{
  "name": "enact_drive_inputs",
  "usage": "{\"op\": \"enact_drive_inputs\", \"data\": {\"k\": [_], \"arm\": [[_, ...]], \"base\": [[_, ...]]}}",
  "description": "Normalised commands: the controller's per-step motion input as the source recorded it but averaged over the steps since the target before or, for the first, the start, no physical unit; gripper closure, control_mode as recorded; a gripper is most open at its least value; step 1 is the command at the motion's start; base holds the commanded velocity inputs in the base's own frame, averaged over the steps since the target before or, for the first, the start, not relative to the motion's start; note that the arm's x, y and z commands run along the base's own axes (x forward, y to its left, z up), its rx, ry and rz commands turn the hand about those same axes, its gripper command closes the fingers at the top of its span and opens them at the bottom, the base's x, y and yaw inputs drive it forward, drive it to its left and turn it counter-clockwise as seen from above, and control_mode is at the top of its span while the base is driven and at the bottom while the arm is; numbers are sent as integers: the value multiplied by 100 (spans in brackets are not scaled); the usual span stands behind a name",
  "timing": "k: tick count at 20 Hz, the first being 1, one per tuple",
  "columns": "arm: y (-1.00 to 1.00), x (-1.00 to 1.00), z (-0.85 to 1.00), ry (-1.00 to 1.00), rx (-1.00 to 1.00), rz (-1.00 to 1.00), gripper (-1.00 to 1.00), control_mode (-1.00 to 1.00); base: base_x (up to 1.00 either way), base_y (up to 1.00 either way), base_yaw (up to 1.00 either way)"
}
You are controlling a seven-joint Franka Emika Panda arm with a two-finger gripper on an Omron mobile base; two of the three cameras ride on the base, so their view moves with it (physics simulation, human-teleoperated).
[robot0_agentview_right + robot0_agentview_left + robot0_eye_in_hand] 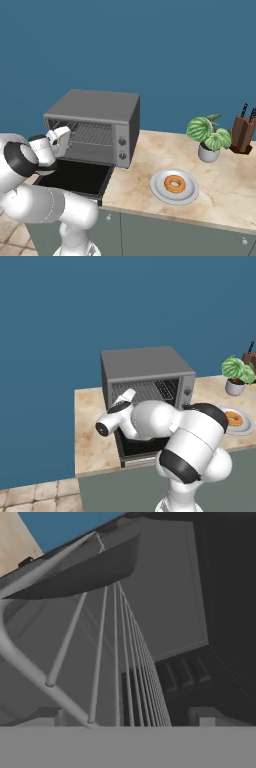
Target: Pick up the bagel from the plate, place it on the toaster oven rack, close the door, and set the timer.
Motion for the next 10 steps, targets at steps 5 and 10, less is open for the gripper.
{"op": "enact_drive_inputs", "data": {"k": [5, 10], "arm": [[1, 3, -12, 0, -1, 0, 100, -100], [0, -5, 0, 0, 0, 0, 100, -100]], "base": [[0, 0, 0], [0, 0, 0]]}}
